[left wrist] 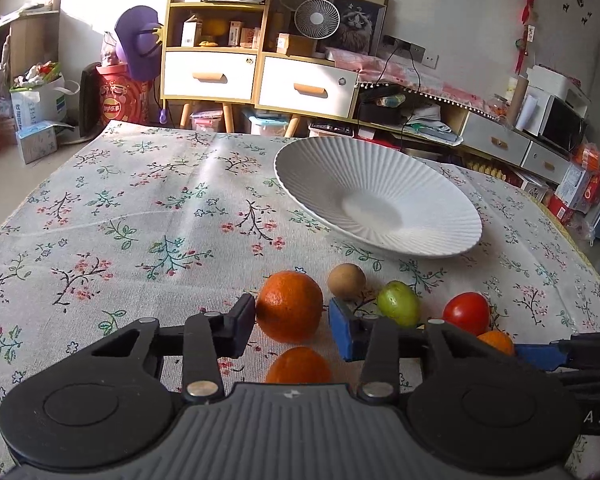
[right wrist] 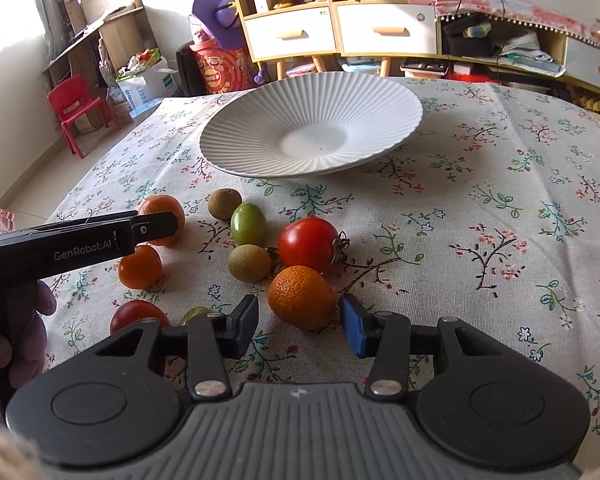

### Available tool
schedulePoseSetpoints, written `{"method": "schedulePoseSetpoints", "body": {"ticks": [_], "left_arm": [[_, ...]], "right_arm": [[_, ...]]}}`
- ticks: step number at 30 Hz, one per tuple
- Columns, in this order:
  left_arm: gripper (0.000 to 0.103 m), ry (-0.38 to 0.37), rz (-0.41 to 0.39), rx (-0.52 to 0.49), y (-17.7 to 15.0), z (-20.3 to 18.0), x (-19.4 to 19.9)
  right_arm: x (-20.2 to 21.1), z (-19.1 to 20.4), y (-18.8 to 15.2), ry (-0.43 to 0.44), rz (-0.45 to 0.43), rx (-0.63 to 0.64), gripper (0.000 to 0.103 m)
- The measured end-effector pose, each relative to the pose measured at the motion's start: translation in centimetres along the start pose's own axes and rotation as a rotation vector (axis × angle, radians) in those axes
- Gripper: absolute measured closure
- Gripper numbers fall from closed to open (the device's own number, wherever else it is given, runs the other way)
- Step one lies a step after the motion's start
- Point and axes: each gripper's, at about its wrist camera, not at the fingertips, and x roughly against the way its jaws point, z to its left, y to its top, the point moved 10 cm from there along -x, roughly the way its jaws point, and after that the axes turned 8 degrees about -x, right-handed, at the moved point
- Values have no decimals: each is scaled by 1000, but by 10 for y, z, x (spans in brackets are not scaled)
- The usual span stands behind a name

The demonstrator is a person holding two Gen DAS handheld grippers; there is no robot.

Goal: Organize fruits
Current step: 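Close the left tool on the large orange while the right tool grasps the small orange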

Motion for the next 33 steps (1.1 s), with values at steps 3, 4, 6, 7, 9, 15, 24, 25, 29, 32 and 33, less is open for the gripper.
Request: {"method": "schedulePoseSetpoints", "body": {"ticks": [3, 4, 6, 7, 9, 15, 24, 25, 29, 32, 33], "left_arm": [[74, 1, 3, -1, 0, 0, 0], [74, 2, 5, -1, 0, 1, 0], [75, 3, 7, 0, 0, 1, 0], [75, 1, 9, 6, 1, 1, 0], [76, -10, 11, 17, 2, 1, 1], [80, -24, 2, 24, 9, -2, 10], [82, -27, -10, -20, 22, -12, 17], [82, -22, -18, -29, 23, -13, 18], [82, 1, -32, -75, 27, -16, 20], [65, -6, 7, -88, 23, -18, 12], [58, 1, 27, -84, 19, -17, 8]], "right_arm": [[-1, 0, 0, -3, -1, 1, 70], [-1, 0, 0, -4, -2, 2, 70], [0, 0, 0, -7, -4, 6, 71], [0, 1, -1, -8, -3, 7, 71], [1, 1, -1, -1, 3, 6, 71], [8, -2, 9, 9, -21, -26, 71], [21, -11, 34, 12, -108, -76, 71], [21, -12, 33, 12, -109, -82, 71], [22, -13, 34, 15, -109, -83, 71], [22, -13, 36, 24, -109, -87, 71], [23, -12, 35, 26, -110, -84, 71]]}}
